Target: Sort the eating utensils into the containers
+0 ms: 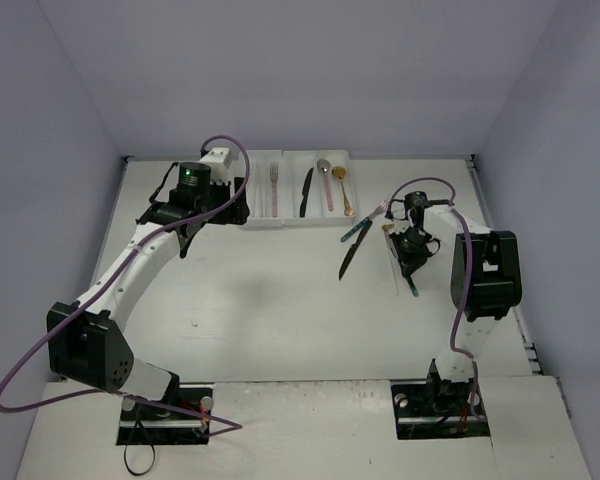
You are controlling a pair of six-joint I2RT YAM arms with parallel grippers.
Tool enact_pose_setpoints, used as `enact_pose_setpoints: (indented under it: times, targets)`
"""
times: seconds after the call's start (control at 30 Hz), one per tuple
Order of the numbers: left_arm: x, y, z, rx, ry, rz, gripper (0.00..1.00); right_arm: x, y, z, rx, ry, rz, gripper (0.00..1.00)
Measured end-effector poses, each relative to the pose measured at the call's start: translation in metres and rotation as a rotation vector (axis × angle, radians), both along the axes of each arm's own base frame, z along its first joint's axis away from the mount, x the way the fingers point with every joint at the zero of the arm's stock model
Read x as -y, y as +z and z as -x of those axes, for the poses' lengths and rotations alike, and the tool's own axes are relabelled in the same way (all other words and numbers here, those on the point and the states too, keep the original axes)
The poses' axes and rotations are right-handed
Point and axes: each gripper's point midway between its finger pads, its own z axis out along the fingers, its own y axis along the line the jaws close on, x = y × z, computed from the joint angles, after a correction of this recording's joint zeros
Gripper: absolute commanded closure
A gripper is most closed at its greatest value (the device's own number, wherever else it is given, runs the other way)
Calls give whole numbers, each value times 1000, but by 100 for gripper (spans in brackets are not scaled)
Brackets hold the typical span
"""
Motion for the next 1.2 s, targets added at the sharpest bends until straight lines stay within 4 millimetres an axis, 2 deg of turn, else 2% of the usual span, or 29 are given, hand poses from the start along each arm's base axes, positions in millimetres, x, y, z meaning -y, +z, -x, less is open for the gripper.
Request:
enact_pose_setpoints:
  times: [0.23,0.37,0.47,0.6,0.7,0.83,0.9,1.0,1.1,1.2]
  targets:
    - [-2,0,-1,-1,8,4,33,-6,2,0,1,-25,-31,100]
    - [-2,0,-1,-3,10,6,33,-14,13,-4,26,-55,-76,100]
    - [-2,0,-1,-3,10,6,33,-23,39,-12,87,-81,-123,100]
    - [-2,0,0,-5,11,6,33,-41,91,-28,213,-71,-210,100]
    - [-2,0,0,-6,12,8,33,-60,124,-35,289,-22,-271,100]
    - [-1,-1,0,-11,19,17,32,-87,158,-49,347,41,-340,100]
    - [-2,-3,2,-15,23,20,30,-100,174,-68,381,56,-375,100]
    - [-4,-5,5,-21,36,23,11,-117,188,-104,439,59,-415,100]
    - [-10,-4,6,-20,61,27,9,-136,191,-142,492,46,-450,100]
    - [-20,0,6,-11,99,23,9,-165,184,-168,510,44,-481,100]
